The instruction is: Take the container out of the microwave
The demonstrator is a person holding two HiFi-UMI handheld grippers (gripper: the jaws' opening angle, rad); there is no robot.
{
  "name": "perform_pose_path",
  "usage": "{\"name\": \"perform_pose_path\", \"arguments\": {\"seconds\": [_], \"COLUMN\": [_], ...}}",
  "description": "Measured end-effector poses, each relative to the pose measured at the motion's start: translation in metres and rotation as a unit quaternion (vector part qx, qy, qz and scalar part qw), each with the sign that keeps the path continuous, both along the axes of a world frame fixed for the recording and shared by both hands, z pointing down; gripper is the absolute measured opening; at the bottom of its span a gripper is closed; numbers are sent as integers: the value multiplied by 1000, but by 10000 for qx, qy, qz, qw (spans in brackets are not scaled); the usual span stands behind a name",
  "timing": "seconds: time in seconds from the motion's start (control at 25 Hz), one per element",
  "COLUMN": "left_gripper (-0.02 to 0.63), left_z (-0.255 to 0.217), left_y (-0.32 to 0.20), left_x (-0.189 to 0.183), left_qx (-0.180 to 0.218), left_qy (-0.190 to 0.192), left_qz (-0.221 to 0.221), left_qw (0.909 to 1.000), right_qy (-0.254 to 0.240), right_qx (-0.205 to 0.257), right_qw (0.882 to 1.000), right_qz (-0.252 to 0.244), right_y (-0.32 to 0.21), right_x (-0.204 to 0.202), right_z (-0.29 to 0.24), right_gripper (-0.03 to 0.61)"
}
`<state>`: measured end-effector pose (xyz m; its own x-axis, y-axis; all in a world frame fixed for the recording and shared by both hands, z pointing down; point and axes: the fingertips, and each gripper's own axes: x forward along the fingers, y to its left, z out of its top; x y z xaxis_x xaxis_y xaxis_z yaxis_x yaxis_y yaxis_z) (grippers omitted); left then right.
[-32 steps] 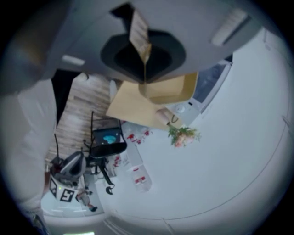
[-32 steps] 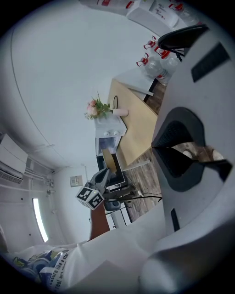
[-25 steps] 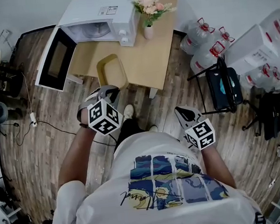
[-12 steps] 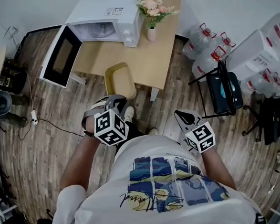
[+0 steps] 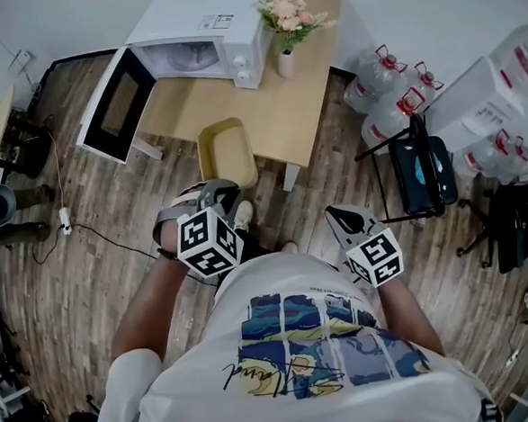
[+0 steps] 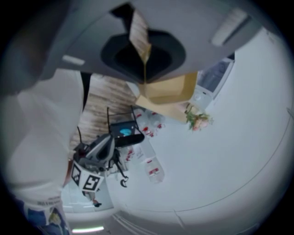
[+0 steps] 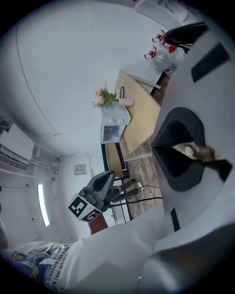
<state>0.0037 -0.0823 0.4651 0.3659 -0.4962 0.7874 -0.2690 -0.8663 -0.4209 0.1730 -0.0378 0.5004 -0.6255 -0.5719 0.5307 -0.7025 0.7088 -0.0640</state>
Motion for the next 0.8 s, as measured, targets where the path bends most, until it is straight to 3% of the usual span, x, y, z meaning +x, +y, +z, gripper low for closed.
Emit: {"name": "perform_pose_path", "arguments": {"seconds": [0.8], "left_gripper": [18], "left_z": [6], "left_y": [7], "left_x": [-3], "left_qx": [-88], "left_qy": [-98], "left_qz": [-96], "left_qw": [9999], "right_qy": [-42], "right_qx": [101], "right_qw": [9996], "right_qz": [-252], "right_y": [-5], "right_x": [-12], "right_z": [-1], "right_gripper": [6]}}
